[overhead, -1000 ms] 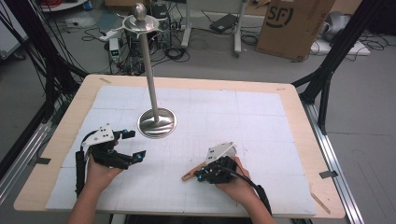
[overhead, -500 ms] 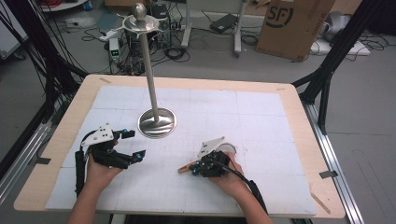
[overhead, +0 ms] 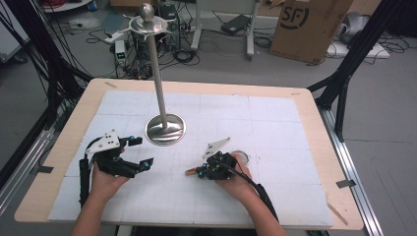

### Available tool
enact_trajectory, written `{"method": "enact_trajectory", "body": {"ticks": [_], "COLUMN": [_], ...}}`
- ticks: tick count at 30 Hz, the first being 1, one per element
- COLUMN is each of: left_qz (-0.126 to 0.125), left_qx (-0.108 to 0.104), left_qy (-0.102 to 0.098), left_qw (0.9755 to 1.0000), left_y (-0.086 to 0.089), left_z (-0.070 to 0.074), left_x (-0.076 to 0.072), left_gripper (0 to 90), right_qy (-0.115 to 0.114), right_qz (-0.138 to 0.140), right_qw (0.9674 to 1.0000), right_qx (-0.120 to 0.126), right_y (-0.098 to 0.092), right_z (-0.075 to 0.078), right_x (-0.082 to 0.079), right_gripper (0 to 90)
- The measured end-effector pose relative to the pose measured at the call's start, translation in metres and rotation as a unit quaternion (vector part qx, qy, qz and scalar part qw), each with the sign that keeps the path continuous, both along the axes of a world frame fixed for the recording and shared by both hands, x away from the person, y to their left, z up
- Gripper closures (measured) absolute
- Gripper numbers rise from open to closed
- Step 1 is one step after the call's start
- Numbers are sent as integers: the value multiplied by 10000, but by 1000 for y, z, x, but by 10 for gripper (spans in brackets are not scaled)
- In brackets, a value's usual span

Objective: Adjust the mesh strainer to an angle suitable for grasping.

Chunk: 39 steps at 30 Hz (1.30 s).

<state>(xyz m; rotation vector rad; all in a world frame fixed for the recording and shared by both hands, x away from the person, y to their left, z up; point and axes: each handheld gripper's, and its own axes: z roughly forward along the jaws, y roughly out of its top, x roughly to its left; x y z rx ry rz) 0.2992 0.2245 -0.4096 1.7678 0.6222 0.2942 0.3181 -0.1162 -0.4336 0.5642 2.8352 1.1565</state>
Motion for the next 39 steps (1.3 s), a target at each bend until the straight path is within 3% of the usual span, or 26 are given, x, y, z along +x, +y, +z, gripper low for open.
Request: {"method": "enact_trajectory", "body": {"ticks": [22, 25, 33, 39], "left_qz": [17, 22, 25, 41], "left_qx": [-2, -15, -13, -11], "left_qy": [28, 15, 25, 17], "left_qw": [10000, 10000, 10000, 10000], "left_y": [0, 1, 0, 1], "left_z": [-1, 0, -1, 0], "left_x": [1, 1, 1, 1], "left_gripper": [96, 96, 96, 96], "right_qy": [32, -47, -27, -84], "right_qz": [-172, -311, -685, -934], "right_qw": [9998, 9989, 9976, 9955], "right_qx": [-84, -337, -129, -168], "right_y": [23, 22, 10, 7], "right_z": [3, -1, 1, 0], "right_x": [20, 22, 31, 34], "right_gripper": [898, 898, 898, 898]}}
